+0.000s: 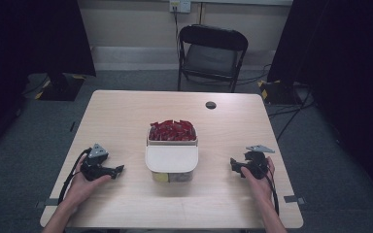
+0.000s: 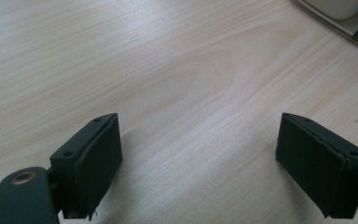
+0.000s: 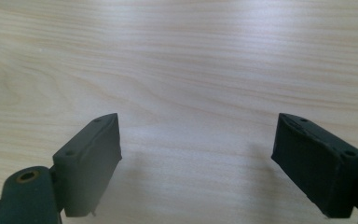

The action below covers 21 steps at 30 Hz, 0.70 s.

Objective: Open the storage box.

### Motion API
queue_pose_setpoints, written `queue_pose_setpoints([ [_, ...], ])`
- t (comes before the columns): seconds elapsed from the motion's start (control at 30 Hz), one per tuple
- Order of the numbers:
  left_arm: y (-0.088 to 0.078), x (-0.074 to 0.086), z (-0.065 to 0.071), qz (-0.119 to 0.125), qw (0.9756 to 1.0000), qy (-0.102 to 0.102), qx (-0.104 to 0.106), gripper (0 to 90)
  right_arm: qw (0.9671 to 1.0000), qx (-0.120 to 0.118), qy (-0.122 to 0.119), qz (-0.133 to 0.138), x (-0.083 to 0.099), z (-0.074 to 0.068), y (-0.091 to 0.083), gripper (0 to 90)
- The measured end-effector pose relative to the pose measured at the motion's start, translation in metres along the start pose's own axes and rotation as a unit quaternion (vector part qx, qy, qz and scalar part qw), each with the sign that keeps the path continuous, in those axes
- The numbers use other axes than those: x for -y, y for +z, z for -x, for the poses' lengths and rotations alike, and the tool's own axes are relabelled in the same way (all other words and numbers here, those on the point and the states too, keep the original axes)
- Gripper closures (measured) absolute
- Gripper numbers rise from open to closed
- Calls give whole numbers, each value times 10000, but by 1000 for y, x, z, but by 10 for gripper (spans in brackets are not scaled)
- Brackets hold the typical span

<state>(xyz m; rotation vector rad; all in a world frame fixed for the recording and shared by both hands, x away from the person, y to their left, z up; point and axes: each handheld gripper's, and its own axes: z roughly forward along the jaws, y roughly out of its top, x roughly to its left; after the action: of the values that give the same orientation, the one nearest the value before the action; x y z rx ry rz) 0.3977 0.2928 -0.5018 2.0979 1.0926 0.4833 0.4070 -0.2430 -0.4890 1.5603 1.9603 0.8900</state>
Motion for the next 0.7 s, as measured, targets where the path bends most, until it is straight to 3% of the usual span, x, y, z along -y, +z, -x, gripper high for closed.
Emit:
queue_pose_setpoints([
  [0.23,0,0,0,1,10000,-1,1,139,9998,-191,64,-48,0,1,-1,158],
  [0.43,0,0,0,1,10000,2,-1,139,9992,-365,87,98,-3,-1,-9,163],
  [0.47,0,0,0,-1,10000,4,-9,139,9983,-565,118,94,-4,-2,-12,183],
  [0.5,0,0,0,0,10000,0,1,139,9981,-604,79,107,-4,-2,-14,187],
  [0.7,0,0,0,1,10000,-1,0,139,9979,-615,-72,193,-9,-10,-20,174],
])
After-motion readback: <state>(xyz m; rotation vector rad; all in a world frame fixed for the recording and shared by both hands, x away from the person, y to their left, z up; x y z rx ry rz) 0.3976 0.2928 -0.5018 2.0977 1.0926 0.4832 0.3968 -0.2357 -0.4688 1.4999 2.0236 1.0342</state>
